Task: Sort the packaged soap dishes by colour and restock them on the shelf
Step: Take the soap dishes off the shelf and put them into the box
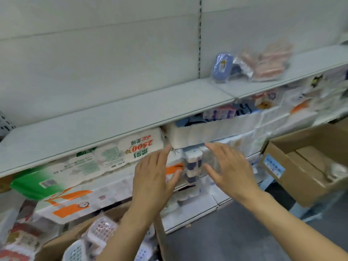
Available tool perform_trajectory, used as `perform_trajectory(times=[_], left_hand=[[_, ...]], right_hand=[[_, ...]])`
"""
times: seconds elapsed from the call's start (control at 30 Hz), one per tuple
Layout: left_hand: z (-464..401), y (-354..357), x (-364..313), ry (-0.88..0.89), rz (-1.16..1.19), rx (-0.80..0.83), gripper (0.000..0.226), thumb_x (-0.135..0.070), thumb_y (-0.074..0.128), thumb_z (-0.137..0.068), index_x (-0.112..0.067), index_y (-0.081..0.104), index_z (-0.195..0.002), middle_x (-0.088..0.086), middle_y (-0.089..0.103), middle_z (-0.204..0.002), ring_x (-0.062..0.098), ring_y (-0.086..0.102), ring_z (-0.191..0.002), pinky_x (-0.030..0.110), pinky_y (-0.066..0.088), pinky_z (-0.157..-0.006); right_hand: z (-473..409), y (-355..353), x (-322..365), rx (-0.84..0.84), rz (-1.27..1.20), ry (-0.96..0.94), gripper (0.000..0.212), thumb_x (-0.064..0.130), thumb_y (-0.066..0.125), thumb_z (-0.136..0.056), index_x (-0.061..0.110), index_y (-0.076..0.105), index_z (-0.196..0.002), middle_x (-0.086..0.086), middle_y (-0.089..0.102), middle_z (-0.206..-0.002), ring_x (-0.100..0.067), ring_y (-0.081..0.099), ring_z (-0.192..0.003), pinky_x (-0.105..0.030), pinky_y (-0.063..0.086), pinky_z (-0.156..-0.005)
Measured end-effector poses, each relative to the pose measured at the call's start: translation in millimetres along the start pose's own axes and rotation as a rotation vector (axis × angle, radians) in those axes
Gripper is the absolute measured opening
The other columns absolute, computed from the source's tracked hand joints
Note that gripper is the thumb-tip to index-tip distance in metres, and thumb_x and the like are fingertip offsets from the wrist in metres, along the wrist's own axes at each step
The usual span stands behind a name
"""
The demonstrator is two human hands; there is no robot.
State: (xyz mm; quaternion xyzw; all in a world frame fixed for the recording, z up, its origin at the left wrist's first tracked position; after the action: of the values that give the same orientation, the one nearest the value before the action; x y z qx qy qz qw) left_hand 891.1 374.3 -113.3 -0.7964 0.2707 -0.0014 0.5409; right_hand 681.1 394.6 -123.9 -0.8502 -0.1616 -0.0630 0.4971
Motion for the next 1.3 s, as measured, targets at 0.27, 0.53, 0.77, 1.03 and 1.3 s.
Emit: perform_trajectory(times=[0.27,0.53,0.77,1.03,1.3], left_hand=[[-131,72,-161,0.067,0.08,-0.043,0.078,-0.066,0.033,-0.087,-0.022,0.033,-0.151,0.003,0.048,-0.146,0.025,0.043,-0.134,0.045,0.036,-0.111],[-241,129,-261,0.113,0.214,-0.024,0.074,-0.049,0.059,-0.091,-0.025,0.027,-0.153,-0.003,0.044,-0.144,0.016,0.038,-0.13,0.033,0.032,-0.108],[-355,170,-302,0.211,0.182,0.018,0.076,-0.048,0.06,-0.092,-0.027,0.022,-0.153,-0.001,0.037,-0.151,0.017,0.033,-0.136,0.031,0.028,-0.108],[-525,226,-276,0.005,0.087,-0.028,0.081,-0.042,0.067,-0.088,-0.015,0.026,-0.153,0.01,0.034,-0.154,0.03,0.029,-0.141,0.037,0.023,-0.114],[-584,271,-248,-0.076,-0.226,0.017,0.089,-0.062,0.066,-0.079,-0.029,0.027,-0.152,0.009,0.024,-0.159,0.038,0.033,-0.137,0.045,0.029,-0.112]], right_hand=[[-53,-93,-194,-0.06,0.008,0.094,0.063,0.044,0.057,-0.092,0.023,0.033,-0.147,0.001,0.044,-0.142,-0.02,0.043,-0.128,-0.039,0.042,-0.101],[-102,-142,-336,-0.044,-0.014,0.17,0.065,0.045,0.056,-0.093,0.026,0.026,-0.149,0.004,0.035,-0.148,-0.017,0.035,-0.134,-0.038,0.04,-0.104],[-174,-139,-442,-0.031,-0.053,0.188,0.068,0.044,0.062,-0.09,0.027,0.03,-0.147,0.003,0.035,-0.147,-0.019,0.037,-0.133,-0.038,0.042,-0.102],[-316,-111,-538,0.071,-0.18,0.154,0.066,0.042,0.064,-0.089,0.036,0.031,-0.146,0.001,0.029,-0.151,-0.021,0.032,-0.136,-0.041,0.033,-0.112],[-403,-38,-581,0.304,-0.207,0.14,0.066,0.055,0.057,-0.084,0.044,0.031,-0.144,0.008,0.007,-0.158,-0.031,0.024,-0.141,-0.051,0.028,-0.114]])
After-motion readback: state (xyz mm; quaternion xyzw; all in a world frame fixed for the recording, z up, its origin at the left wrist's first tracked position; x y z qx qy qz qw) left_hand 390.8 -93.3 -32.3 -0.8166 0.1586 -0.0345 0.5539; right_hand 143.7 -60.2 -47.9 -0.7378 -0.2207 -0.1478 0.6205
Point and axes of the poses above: each hand's wrist, its own z-axis away from the middle knuckle, its own y-axis out of the palm, x = y × z, the point moved 3 cm from there along -z, towards the middle knuckle
